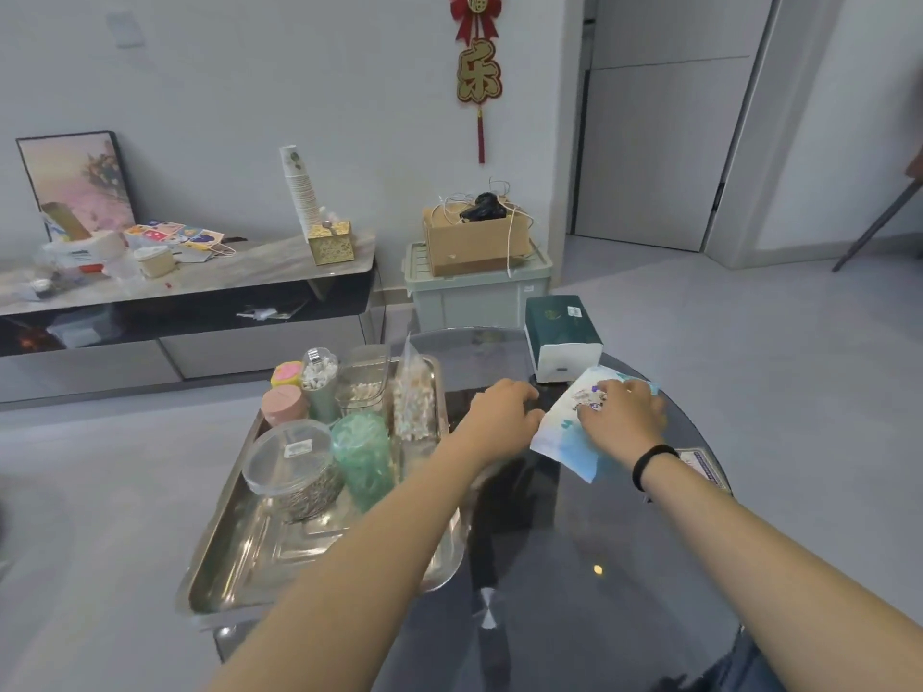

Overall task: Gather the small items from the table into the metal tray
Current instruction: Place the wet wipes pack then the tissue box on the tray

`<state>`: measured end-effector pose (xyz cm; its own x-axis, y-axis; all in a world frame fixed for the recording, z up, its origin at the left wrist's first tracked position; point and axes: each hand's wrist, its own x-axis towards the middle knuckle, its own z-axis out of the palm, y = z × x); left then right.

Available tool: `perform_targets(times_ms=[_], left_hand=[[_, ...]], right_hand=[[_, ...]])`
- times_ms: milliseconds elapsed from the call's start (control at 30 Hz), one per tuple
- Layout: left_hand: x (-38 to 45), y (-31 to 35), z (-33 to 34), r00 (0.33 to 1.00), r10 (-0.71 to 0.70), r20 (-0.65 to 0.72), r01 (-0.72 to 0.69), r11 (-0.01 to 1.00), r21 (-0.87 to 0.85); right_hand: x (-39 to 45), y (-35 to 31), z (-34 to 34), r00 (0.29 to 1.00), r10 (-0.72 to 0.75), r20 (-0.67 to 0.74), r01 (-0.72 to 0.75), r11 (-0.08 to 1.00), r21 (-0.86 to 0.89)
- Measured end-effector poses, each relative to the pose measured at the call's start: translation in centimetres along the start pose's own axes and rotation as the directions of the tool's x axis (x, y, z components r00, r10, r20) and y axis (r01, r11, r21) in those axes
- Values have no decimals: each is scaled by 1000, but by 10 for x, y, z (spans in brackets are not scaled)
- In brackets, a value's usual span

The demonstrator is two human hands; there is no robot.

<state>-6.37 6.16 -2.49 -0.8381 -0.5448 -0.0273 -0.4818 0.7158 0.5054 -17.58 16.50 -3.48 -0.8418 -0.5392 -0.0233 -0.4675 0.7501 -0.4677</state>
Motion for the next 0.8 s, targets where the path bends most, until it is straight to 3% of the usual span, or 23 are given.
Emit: perform_targets(times_ms=[167, 267, 400, 500, 633, 733, 800], left_hand=[[36, 15, 29, 980, -154, 129, 179, 960, -214], [45, 22, 35, 941, -278, 190, 333, 858, -391], [43, 19, 33, 904, -302, 302, 426, 686, -590], [26, 10, 13, 920, -272, 282, 391, 577, -717], [-17, -13, -28, 961, -246, 128, 246, 541, -805], [-60, -36, -66, 978, -164, 131, 203, 583, -786], [-90, -57, -90, 969, -163, 185, 246, 607, -755]], right_hand=[[21, 2, 21, 988, 76, 133, -85, 994, 64], [28, 2, 24, 990, 95, 106, -110, 983, 149], [23, 2, 13, 998, 56, 12, -56, 890, 453], [8, -1, 3, 999, 24, -40, 7, 777, 629], [-25, -19, -11, 998, 35, -60, 24, 642, 766], [-52, -41, -15, 996, -64, 64, -13, 596, 803], [-68, -57, -10, 952, -181, 248, -112, 547, 830]])
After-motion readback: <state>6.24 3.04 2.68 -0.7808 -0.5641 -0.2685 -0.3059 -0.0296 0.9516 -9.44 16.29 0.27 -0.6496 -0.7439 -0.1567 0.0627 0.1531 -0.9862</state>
